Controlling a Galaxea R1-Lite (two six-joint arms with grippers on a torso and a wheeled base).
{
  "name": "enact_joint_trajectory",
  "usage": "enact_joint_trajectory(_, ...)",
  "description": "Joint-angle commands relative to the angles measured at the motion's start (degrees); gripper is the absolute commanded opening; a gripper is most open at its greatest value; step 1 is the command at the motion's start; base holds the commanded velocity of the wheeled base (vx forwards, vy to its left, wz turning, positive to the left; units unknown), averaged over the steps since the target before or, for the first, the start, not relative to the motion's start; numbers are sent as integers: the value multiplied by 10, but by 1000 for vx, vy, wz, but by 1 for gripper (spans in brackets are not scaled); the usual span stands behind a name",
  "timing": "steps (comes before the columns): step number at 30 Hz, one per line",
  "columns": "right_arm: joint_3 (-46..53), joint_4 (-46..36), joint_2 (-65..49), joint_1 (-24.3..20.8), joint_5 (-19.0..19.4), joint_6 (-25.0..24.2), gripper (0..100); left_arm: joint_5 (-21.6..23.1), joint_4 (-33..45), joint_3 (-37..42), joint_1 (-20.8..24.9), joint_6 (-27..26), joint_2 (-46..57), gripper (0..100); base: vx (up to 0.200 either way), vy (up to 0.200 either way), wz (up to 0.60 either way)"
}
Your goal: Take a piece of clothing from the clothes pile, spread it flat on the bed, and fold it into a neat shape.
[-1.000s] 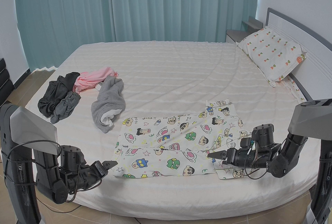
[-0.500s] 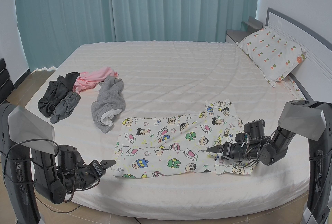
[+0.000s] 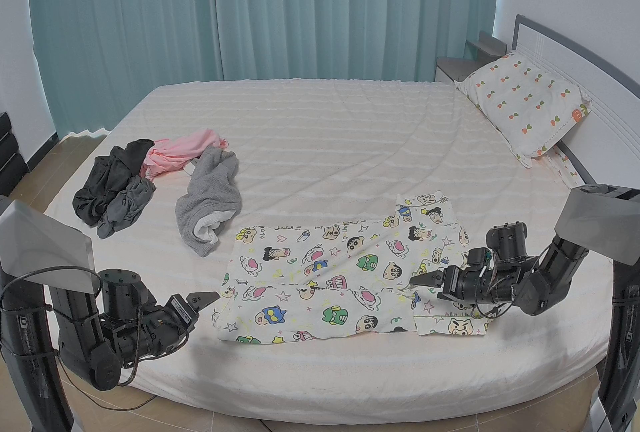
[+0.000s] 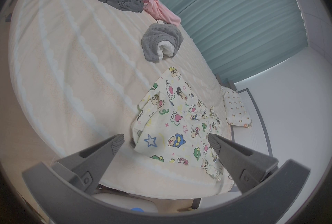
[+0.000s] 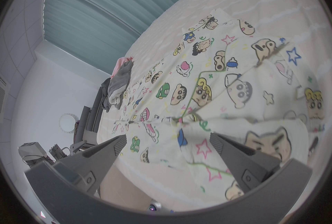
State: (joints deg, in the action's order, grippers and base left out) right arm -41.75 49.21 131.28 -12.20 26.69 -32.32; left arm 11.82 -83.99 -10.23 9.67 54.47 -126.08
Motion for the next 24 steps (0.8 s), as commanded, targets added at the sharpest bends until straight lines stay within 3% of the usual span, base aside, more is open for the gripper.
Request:
enact_joint_trajectory(1, 61, 21, -56, 0, 2, 0, 100, -6, -1, -2, 1, 6, 8, 100, 0, 0, 0)
enact_joint_trajectory(11, 77, 49, -62, 7, 2, 0, 100, 1, 0, 3, 1, 34, 19, 100, 0, 0, 0)
enact_joint_trajectory(24, 81, 49, -71, -8, 2, 0, 100, 1, 0, 4, 6, 30, 14, 100, 200, 0, 0)
